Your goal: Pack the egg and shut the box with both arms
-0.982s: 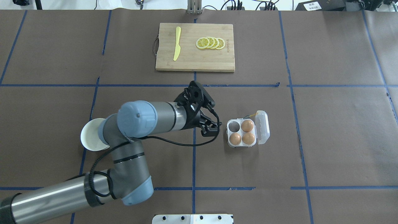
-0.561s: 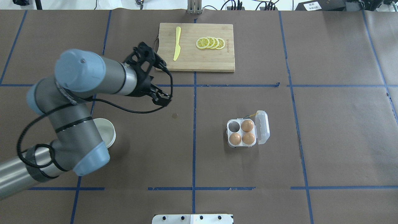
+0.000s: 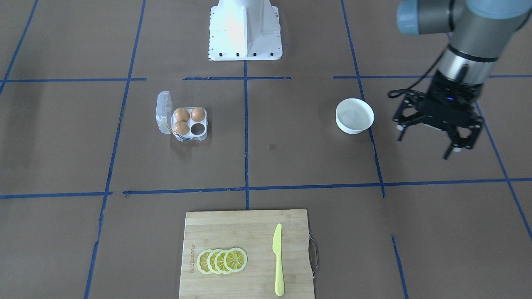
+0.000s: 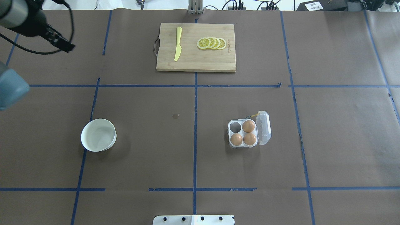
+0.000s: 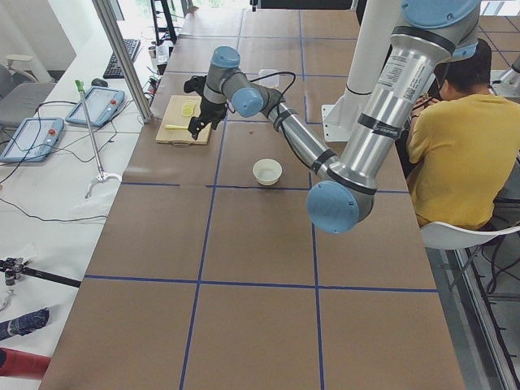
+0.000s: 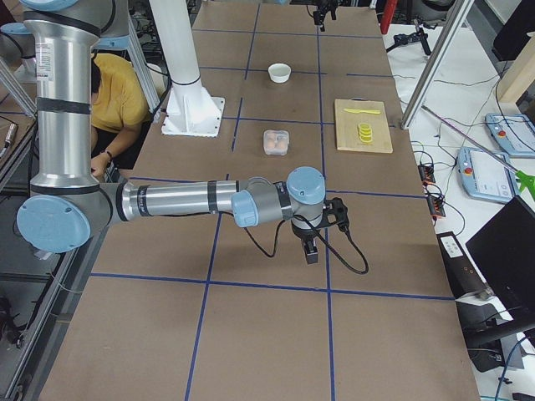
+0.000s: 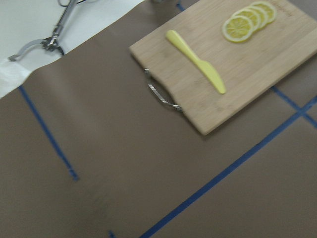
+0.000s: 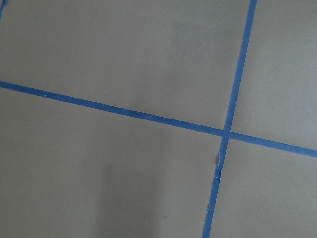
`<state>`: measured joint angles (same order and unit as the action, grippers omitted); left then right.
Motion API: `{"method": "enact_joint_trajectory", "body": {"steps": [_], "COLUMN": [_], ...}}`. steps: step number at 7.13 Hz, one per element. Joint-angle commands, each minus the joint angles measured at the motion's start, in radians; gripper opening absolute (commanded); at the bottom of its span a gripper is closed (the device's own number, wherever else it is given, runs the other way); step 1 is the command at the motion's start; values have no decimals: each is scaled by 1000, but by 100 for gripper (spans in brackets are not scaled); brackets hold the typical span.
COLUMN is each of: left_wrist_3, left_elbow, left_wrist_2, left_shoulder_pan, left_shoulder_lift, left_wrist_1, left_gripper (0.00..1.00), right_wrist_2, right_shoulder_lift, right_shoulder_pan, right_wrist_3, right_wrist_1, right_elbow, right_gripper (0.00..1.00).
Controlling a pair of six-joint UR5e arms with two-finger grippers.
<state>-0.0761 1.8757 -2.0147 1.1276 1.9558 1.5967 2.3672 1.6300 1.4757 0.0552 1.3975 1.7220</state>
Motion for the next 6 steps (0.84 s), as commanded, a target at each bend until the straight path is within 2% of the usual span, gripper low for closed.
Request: {"method": "enact_joint_trajectory", "body": {"steps": [1, 2, 4, 6], "left_wrist_3": [197, 197, 197, 202], "left_elbow": [-88, -171, -239, -267], "left_wrist_2": [-102, -96, -111, -287], "left_shoulder_pan": [203, 240, 392, 460], "left_shoulder_lift": [-123, -152, -218, -361], "left_wrist_1": [-76, -80, -80, -69], "left_gripper": [100, 100, 100, 100], "right_wrist_2": [1, 0, -2, 4], "right_shoulder_lift": [-2, -2, -5, 1], "right_shoulder_pan": [0, 0, 0, -1], "right_wrist_3": [31, 31, 32, 32], "right_wrist_1": [0, 0, -2, -2], "right_elbow": [1, 1, 10, 16], "right_gripper": [100, 100, 100, 100]}}
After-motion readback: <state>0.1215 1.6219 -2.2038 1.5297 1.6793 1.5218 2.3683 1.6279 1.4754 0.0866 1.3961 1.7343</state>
